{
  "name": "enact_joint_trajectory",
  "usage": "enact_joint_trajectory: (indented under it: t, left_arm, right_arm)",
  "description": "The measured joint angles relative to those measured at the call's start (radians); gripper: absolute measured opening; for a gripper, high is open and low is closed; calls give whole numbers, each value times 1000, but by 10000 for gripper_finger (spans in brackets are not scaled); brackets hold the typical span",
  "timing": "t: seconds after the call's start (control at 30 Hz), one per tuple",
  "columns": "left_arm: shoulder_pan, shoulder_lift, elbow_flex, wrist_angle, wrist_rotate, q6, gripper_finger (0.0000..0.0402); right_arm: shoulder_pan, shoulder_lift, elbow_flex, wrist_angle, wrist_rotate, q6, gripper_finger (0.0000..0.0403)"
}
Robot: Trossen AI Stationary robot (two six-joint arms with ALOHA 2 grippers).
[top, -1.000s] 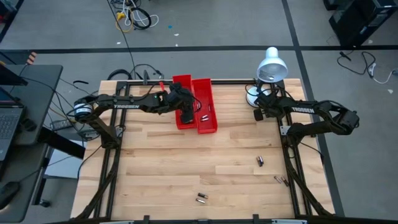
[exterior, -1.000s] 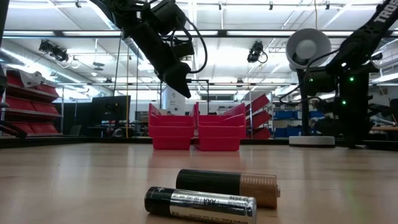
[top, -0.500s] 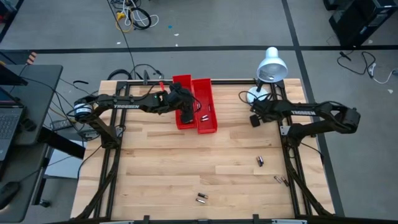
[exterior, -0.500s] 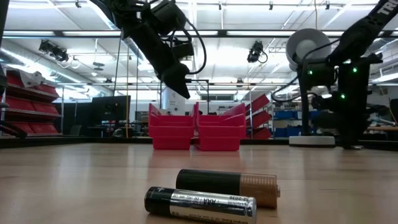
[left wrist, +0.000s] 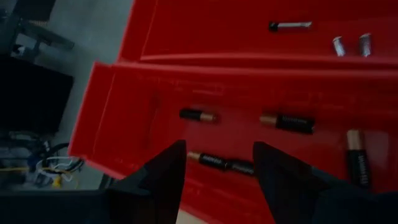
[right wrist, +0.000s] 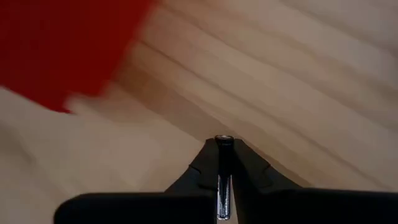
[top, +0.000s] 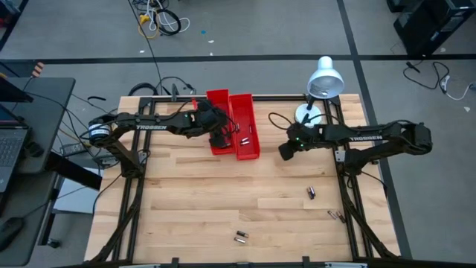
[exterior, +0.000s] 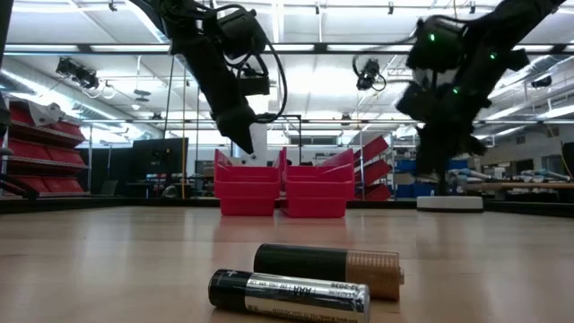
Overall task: Sort batteries
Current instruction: Put the silver battery into the right red bin
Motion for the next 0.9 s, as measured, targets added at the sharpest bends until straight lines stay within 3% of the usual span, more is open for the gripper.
enact_joint_trajectory:
  t: [0.23,0.57,0.9]
  left_arm:
    - [8,-14,0,-49,-94,-3,202]
    - [111,-80,0,-125,-102,-37,201]
    - [196,-91,0,-176,-98,-89,201]
  right_arm:
    - [27,10,14,311,-28,-95,17]
    - [13,130,18,701,-61,-248,18]
    - [9,330,189,741,-71,-395,18]
